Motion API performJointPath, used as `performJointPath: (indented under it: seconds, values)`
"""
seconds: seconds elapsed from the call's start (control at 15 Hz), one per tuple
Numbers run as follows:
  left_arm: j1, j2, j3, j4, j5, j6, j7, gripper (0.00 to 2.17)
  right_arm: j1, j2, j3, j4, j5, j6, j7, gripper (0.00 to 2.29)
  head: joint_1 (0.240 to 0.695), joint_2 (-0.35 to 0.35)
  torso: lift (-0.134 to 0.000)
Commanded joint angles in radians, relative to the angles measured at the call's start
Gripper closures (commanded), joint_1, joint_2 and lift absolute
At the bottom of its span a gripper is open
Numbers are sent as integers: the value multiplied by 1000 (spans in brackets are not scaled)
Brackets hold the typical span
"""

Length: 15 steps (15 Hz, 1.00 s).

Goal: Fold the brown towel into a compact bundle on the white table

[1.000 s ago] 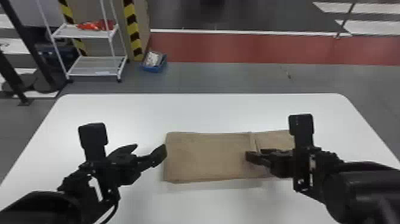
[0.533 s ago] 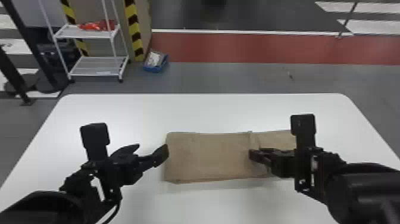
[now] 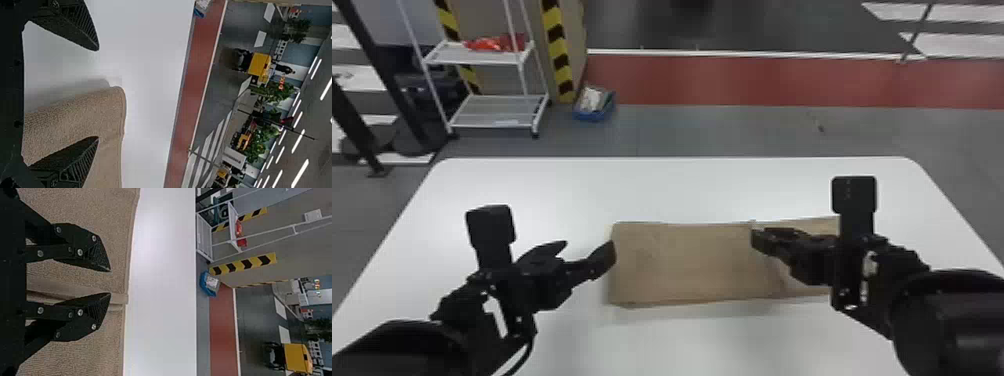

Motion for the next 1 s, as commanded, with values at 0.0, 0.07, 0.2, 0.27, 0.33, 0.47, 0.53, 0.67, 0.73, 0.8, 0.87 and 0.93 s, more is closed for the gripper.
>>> performJointPath:
  seconds: [0.0,0.07,0.2,0.27,0.33,0.47,0.53,0.67,0.73,0.8,0.87,0.93]
  values:
    - [4,3,5,-4,1,0,0,87,14,0,-38,-56,-34,4,0,792,695,-14,-124]
    - [5,3,6,-4,1,0,0,87,11,-2,-50,-58,-46,34,0,792,695,-15,-124]
    - [5,-2,5,-4,3,0,0,87,5,-3,-44,-58,-28,96,0,775,695,-20,-124]
    - [5,-3,0,-6,3,0,0,87,4,0,-38,-50,-17,89,-5,427,695,-24,-124]
    - [5,-3,-5,-7,3,0,0,87,1,0,-28,-23,1,83,-17,144,695,-26,-124]
    - [5,-5,-6,-7,3,0,0,87,-6,0,-18,17,18,62,-18,151,695,-37,-124]
    - [8,-3,-9,-6,3,0,0,87,-6,0,-16,23,18,62,-18,181,695,-40,-124]
    - [16,-3,-6,-7,3,0,-2,87,-7,0,-7,39,18,53,-18,218,695,-42,-124]
    - [19,-3,-5,-9,3,0,-2,87,-6,0,-2,40,18,47,-20,221,695,-42,-124]
    - [22,-3,-3,-10,3,0,-2,87,-6,0,2,40,18,47,-26,228,695,-40,-124]
    - [25,-3,-3,-13,3,0,-2,87,-6,0,7,40,18,47,-26,296,695,-38,-124]
    - [30,-3,-3,-15,3,0,-3,87,-6,2,13,42,18,47,-26,319,695,-36,-124]
